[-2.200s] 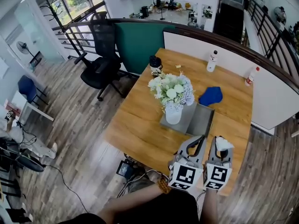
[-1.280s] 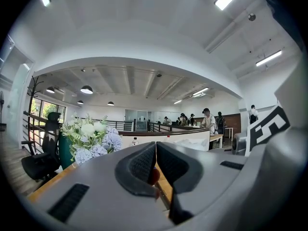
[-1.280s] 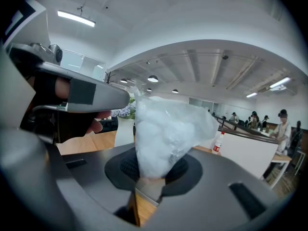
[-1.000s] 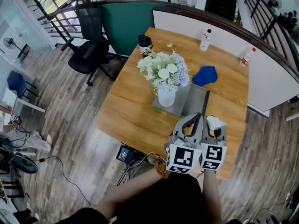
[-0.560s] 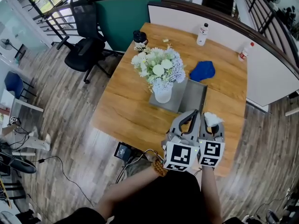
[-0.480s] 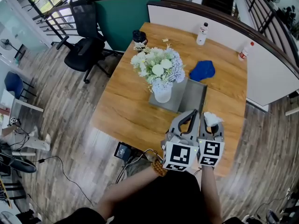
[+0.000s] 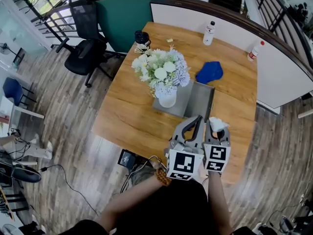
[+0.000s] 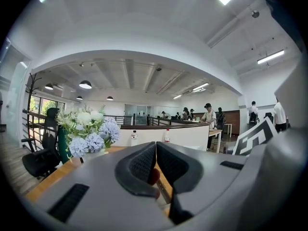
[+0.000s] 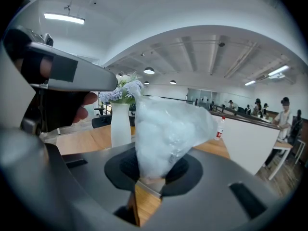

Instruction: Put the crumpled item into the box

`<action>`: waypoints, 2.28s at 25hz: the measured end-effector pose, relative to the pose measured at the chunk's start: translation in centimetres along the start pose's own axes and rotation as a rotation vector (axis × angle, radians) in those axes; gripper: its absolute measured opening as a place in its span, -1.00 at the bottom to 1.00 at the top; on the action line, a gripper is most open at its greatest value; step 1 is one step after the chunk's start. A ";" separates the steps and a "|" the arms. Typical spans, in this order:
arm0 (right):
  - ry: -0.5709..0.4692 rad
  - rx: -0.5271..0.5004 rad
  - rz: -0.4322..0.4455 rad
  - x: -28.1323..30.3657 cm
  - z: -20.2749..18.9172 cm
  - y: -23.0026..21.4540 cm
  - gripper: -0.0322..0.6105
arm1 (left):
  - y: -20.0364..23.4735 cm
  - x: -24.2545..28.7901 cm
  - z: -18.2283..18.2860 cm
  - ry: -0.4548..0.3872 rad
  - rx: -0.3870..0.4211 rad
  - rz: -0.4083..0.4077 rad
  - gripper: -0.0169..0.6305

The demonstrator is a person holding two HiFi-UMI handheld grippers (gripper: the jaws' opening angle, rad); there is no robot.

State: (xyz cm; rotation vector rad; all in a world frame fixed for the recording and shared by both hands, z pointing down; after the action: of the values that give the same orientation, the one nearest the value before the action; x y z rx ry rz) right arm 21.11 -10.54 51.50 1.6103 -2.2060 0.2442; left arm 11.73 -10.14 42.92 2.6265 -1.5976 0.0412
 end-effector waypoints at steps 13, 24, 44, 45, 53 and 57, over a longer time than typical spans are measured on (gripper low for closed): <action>0.036 0.005 0.006 2.6 -1.5 -0.6 -0.60 | 1.6 0.5 -0.4 0.021 0.022 0.009 -0.87; 0.080 0.011 0.013 5.6 -3.2 -1.5 -0.57 | 2.3 0.6 -0.3 0.032 0.024 -0.005 -0.87; 0.161 -0.006 0.011 12.3 -5.1 -3.3 -0.47 | 4.0 0.4 -0.1 0.025 0.023 -0.055 -0.87; 0.169 -0.008 0.011 12.5 -5.1 -3.5 -0.46 | 4.1 0.5 0.0 0.025 0.021 -0.057 -0.87; 0.222 -0.054 0.025 15.7 -5.9 -4.7 -0.42 | 4.8 1.1 -0.2 0.041 0.008 -0.055 -0.87; 0.258 -0.068 0.038 17.5 -6.6 -5.1 -0.40 | 5.7 1.0 -0.7 0.058 0.001 -0.036 -0.87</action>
State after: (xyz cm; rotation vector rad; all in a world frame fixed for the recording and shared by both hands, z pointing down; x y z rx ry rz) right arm 22.81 -25.08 64.26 1.4161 -2.0273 0.3621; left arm 7.16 -13.62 43.94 2.6289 -1.5318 0.1153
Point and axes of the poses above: the fingertips, and each gripper's own axes: x forward along the fingers, y to its left, z out of its top, the point moved 4 cm from there along -x, backward along the fingers, and after that the axes turned 8 degrees about z, right-handed, at the moved point
